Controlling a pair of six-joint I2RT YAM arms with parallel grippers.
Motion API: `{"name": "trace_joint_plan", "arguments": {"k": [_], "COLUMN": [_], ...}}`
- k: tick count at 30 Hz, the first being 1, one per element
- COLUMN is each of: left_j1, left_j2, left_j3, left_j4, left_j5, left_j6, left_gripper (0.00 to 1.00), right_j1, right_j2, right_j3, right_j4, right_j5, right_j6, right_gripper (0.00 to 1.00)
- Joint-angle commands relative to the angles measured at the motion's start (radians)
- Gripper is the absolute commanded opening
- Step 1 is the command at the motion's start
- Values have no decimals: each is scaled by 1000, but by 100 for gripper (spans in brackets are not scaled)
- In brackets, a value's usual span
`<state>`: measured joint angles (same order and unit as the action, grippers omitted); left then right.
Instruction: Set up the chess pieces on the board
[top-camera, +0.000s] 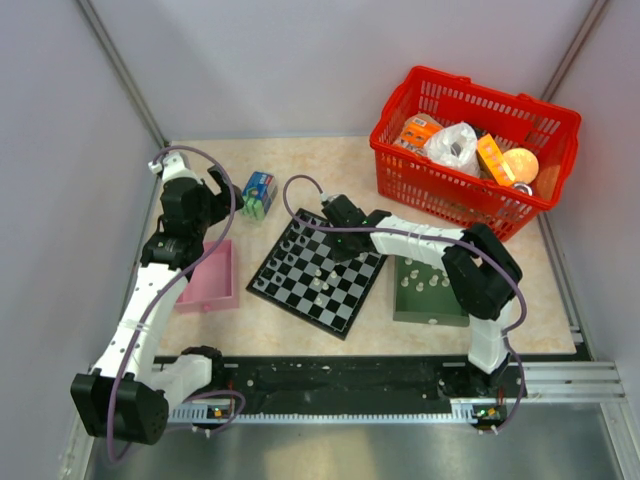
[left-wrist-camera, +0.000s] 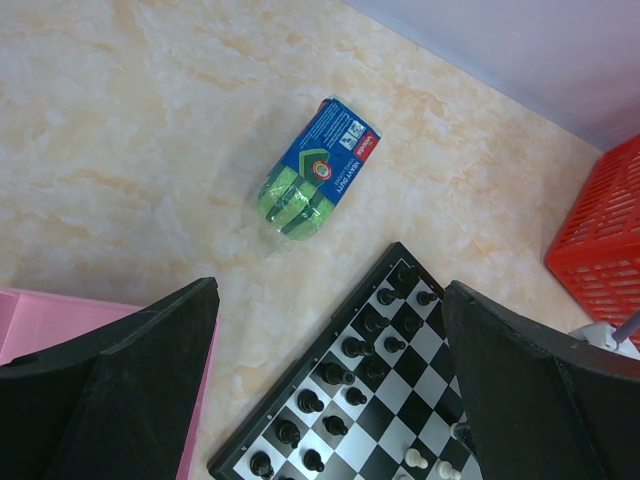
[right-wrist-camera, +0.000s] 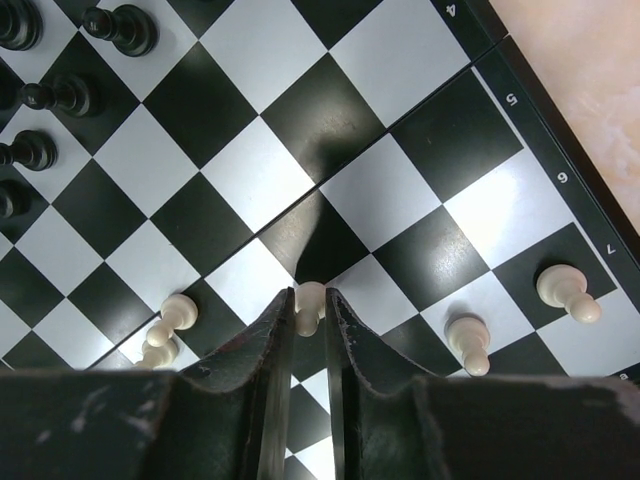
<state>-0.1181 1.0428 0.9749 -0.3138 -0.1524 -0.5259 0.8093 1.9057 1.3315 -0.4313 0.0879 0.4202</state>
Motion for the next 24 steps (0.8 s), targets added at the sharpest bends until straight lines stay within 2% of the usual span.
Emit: {"name": "trace_joint_plan", "arguments": {"k": [1,7,15,24], "left_j1": [6,6,6,6], "left_j2": [-13,-18,-12,-12], "left_j3": [-2,-2,-4,-7], "left_j4": [51,48,50,51], "left_j5": [5,2,7,14], "left_j6": [-8,-6,-11,-11], "left_gripper": [99,99,99,99], "right_j1": [11,11,11,10], "right_j2": [-8,-66,-166,-172], "right_j3": [43,8,-89,-138], "right_j4": [16,16,17,32], "right_j5": [12,64,110,124], "right_j6": [-8,-8,15,26], "right_gripper": [16,10,10,11]}}
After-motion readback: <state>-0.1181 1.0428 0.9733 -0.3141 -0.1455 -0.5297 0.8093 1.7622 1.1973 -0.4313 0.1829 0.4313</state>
